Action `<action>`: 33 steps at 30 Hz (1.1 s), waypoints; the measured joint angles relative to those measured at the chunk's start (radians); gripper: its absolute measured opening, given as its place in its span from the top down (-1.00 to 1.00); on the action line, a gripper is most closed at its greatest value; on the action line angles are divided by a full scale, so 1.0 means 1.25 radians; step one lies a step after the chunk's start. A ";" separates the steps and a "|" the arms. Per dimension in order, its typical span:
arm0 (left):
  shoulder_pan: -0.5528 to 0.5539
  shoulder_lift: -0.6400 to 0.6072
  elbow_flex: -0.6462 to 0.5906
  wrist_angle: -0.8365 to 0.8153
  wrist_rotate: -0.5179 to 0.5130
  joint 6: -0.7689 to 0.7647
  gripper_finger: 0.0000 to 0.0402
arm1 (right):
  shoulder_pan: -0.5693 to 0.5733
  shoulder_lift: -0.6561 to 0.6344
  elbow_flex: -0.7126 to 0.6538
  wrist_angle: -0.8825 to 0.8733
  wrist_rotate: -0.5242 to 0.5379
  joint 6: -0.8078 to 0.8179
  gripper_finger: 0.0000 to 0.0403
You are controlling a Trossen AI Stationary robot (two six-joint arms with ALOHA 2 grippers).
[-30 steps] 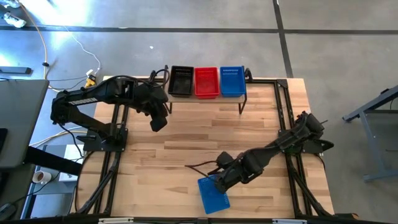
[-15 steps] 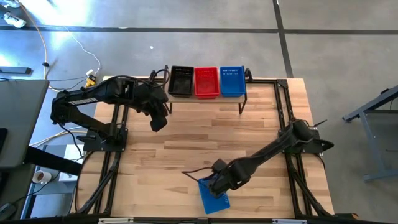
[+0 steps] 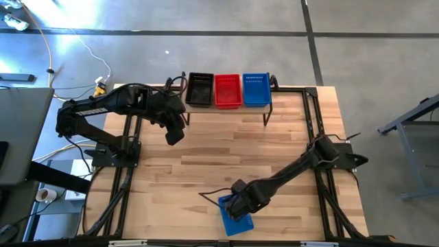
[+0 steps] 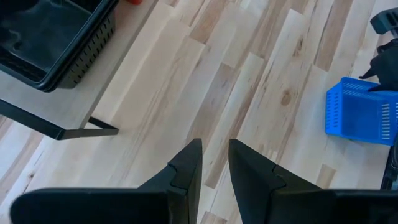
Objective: Stack baskets on shelf by color
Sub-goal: Stack the blue bin on top of the blue bins on the shelf
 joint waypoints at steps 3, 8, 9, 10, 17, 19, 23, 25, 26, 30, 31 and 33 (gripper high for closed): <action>0.000 0.000 0.000 0.000 0.000 0.001 0.64 | 0.005 0.008 0.000 0.003 -0.001 0.006 0.53; 0.000 0.000 0.000 0.000 -0.001 0.009 0.64 | 0.008 0.009 0.000 0.010 0.003 0.011 0.53; 0.000 0.000 0.000 0.000 -0.002 0.009 0.64 | 0.008 0.008 -0.008 0.022 0.006 0.015 0.53; 0.000 0.000 0.000 0.000 -0.003 0.009 0.64 | 0.007 0.007 -0.020 0.042 0.006 0.023 0.53; 0.000 0.000 0.000 -0.001 -0.003 0.009 0.64 | 0.008 0.007 -0.068 0.131 -0.011 0.029 0.62; 0.000 0.000 0.000 -0.003 -0.003 0.009 0.64 | 0.006 0.007 -0.060 0.122 -0.010 0.021 0.75; 0.000 0.000 0.000 -0.004 -0.003 0.009 0.64 | -0.002 0.007 -0.042 0.091 -0.004 -0.007 0.97; 0.000 0.000 0.000 -0.004 -0.003 0.017 0.64 | -0.009 0.007 -0.031 0.070 -0.004 -0.019 0.95; 0.000 0.000 0.000 -0.004 -0.003 0.023 0.64 | -0.012 0.007 -0.024 0.052 -0.003 -0.028 0.96; 0.000 0.000 0.000 -0.004 -0.006 0.030 0.64 | -0.032 0.006 0.012 -0.021 0.004 -0.080 0.98; 0.000 0.000 0.000 -0.004 -0.012 0.031 0.64 | -0.039 0.006 0.022 -0.040 0.004 -0.089 0.99; 0.000 0.000 0.000 -0.004 -0.030 0.036 0.64 | -0.054 0.006 0.044 -0.077 0.013 -0.115 0.99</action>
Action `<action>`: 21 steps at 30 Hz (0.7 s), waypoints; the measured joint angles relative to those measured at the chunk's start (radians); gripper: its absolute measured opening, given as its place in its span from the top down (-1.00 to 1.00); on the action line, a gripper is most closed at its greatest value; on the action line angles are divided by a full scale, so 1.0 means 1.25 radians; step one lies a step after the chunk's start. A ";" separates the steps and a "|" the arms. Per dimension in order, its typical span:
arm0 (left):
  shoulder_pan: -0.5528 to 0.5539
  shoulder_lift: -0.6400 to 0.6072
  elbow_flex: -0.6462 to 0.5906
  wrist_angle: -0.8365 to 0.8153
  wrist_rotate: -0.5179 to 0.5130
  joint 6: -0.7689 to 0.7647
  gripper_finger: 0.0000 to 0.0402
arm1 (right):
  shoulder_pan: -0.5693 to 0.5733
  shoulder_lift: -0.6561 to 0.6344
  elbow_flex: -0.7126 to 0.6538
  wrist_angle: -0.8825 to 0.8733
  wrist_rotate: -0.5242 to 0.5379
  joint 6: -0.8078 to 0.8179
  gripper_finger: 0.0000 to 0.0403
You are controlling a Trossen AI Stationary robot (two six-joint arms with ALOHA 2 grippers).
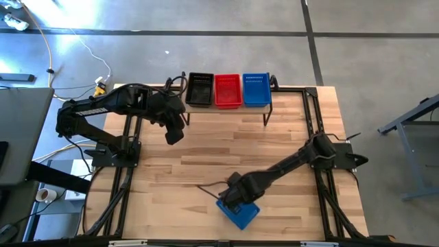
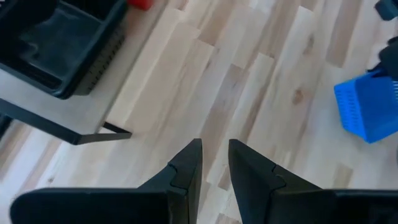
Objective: Stack baskets on shelf by color
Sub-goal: Stack the blue bin on top of the blue bins on the shelf
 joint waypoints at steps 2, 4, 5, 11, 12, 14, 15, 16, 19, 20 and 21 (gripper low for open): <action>0.000 0.000 0.000 0.000 -0.019 -0.015 0.64 | -0.018 -0.001 0.026 -0.031 0.014 -0.021 0.99; 0.001 0.000 0.000 0.000 -0.029 -0.033 0.64 | -0.043 -0.001 0.052 -0.068 0.028 -0.052 0.99; 0.001 0.000 0.000 0.000 -0.035 -0.031 0.64 | -0.057 -0.001 0.064 -0.087 0.033 -0.065 1.00; 0.001 -0.016 0.000 -0.001 -0.091 0.000 0.64 | -0.147 -0.001 0.169 -0.165 0.076 -0.157 1.00; 0.001 -0.020 0.000 -0.001 -0.106 0.000 0.64 | -0.161 -0.001 0.190 -0.169 0.084 -0.175 1.00; 0.001 -0.030 0.000 0.001 -0.137 -0.010 0.64 | -0.189 -0.001 0.235 -0.190 0.101 -0.204 1.00; 0.001 -0.035 0.000 0.004 -0.146 -0.013 0.64 | -0.204 -0.001 0.258 -0.205 0.107 -0.218 1.00; 0.001 -0.040 0.001 0.003 -0.149 -0.012 0.64 | -0.217 -0.001 0.281 -0.214 0.117 -0.229 1.00; 0.001 -0.047 0.001 0.003 -0.155 0.003 0.64 | -0.258 -0.001 0.352 -0.248 0.155 -0.263 1.00; 0.001 -0.051 0.001 0.003 -0.158 0.006 0.64 | -0.272 -0.001 0.377 -0.260 0.167 -0.274 1.00; 0.001 -0.054 0.001 0.004 -0.159 0.013 0.64 | -0.286 -0.001 0.401 -0.266 0.178 -0.287 1.00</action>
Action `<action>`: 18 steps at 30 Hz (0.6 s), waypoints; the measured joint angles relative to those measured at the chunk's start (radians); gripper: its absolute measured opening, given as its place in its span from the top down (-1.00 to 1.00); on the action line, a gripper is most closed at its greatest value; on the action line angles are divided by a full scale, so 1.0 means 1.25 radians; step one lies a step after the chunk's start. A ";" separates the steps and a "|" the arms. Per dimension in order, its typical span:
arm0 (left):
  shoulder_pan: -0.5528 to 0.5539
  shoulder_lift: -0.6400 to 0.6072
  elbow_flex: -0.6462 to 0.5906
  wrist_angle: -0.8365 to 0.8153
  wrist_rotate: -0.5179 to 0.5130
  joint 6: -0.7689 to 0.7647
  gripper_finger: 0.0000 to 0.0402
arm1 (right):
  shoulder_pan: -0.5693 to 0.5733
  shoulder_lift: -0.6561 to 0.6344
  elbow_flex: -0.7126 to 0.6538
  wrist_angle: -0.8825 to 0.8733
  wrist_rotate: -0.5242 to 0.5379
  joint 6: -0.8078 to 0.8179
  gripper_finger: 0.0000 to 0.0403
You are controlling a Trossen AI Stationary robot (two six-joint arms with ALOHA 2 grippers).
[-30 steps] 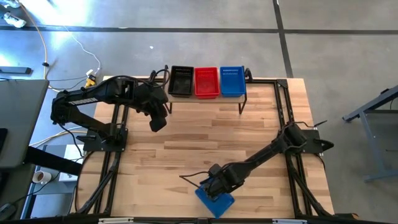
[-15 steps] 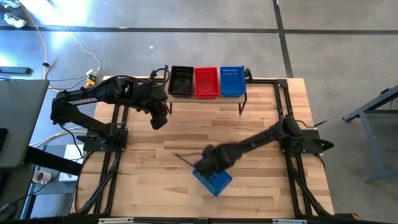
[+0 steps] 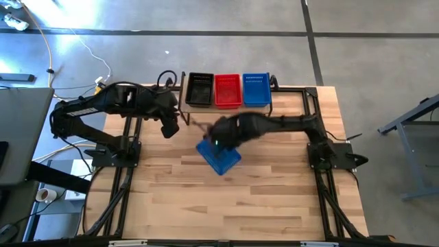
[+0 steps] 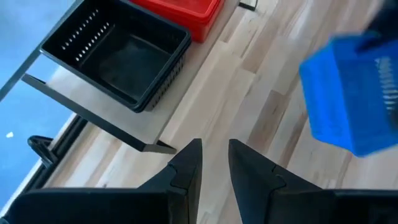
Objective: Stack baskets on shelf by color
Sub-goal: Stack the blue bin on top of the blue bins on the shelf
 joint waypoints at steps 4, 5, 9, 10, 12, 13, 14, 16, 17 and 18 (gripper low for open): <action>0.000 -0.009 0.000 0.000 0.000 0.009 0.64 | -0.054 0.000 0.091 -0.030 0.035 -0.060 1.00; 0.000 -0.011 0.000 0.000 0.000 0.012 0.64 | -0.067 -0.005 0.094 -0.023 0.041 -0.076 1.00; 0.000 -0.011 0.000 0.000 -0.001 0.024 0.64 | -0.117 -0.054 0.055 -0.009 0.045 -0.109 1.00; 0.000 -0.011 0.000 0.000 -0.001 0.024 0.64 | -0.127 -0.059 0.055 -0.020 0.055 -0.117 1.00; 0.000 -0.011 0.000 0.001 -0.001 0.025 0.64 | -0.143 -0.071 0.055 -0.032 0.071 -0.139 1.00; 0.000 -0.011 0.000 0.001 0.000 0.029 0.64 | -0.152 -0.077 0.055 -0.034 0.077 -0.148 1.00; 0.000 -0.011 0.000 0.002 0.000 0.030 0.64 | -0.160 -0.084 0.055 -0.038 0.086 -0.158 1.00; 0.000 -0.011 0.000 0.004 0.000 0.030 0.64 | -0.176 -0.099 0.055 -0.046 0.106 -0.170 1.00; 0.000 -0.011 0.000 0.007 0.000 0.030 0.64 | -0.184 -0.109 0.055 -0.052 0.115 -0.174 1.00; 0.000 -0.011 0.000 0.010 0.001 0.030 0.64 | -0.194 -0.118 0.055 -0.061 0.128 -0.178 1.00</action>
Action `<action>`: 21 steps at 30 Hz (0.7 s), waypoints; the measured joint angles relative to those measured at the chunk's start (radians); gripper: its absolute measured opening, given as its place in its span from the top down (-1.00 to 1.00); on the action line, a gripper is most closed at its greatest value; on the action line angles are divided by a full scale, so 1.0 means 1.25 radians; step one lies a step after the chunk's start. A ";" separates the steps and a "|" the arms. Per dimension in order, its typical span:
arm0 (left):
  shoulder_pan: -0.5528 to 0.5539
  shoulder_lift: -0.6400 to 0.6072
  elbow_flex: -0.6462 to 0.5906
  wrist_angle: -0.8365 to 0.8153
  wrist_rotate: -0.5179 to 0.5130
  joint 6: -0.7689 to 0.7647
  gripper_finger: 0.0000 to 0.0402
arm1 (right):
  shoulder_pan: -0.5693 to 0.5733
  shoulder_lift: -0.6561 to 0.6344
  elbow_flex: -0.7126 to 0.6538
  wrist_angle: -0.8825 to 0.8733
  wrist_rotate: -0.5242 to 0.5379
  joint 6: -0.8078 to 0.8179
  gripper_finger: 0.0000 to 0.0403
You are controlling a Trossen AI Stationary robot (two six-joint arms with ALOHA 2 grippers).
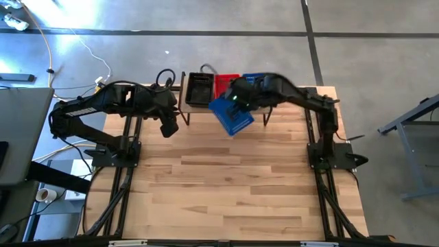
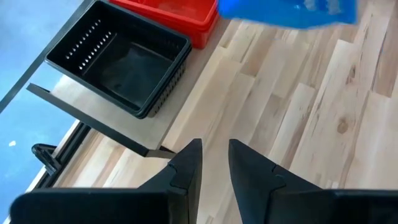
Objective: Stack baskets on shelf by color
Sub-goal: Stack the blue bin on top of the blue bins on the shelf
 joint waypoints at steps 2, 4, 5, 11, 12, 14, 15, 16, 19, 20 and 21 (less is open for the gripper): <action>0.000 0.000 0.000 0.004 0.000 0.000 0.64 | -0.018 -0.021 0.000 -0.014 0.015 -0.009 1.00; 0.000 0.000 0.000 0.008 0.000 0.000 0.64 | -0.037 -0.043 0.000 -0.031 0.033 -0.010 1.00; 0.000 0.000 0.000 0.008 0.000 0.000 0.64 | -0.045 -0.056 0.000 -0.034 0.047 -0.016 1.00; 0.000 0.000 0.000 0.008 0.000 0.000 0.64 | -0.086 -0.153 -0.062 -0.029 0.093 -0.050 1.00; 0.000 0.000 0.000 0.008 0.000 0.000 0.64 | -0.092 -0.173 -0.091 -0.030 0.098 -0.052 1.00; 0.000 0.000 0.000 0.009 0.000 -0.005 0.64 | -0.112 -0.224 -0.159 -0.026 0.106 -0.038 1.00; 0.000 0.000 0.000 0.011 0.000 -0.006 0.64 | -0.124 -0.252 -0.196 -0.023 0.106 -0.027 1.00; 0.000 0.000 0.000 0.015 0.000 -0.006 0.64 | -0.139 -0.282 -0.235 -0.009 0.103 -0.019 1.00; 0.000 0.000 0.000 0.018 0.000 -0.007 0.64 | -0.190 -0.368 -0.348 0.079 0.082 -0.009 1.00; 0.000 0.000 0.000 0.018 0.000 -0.007 0.64 | -0.209 -0.397 -0.382 0.116 0.065 -0.009 1.00; 0.000 0.000 0.000 0.019 0.000 -0.006 0.64 | -0.234 -0.422 -0.411 0.156 0.042 -0.009 1.00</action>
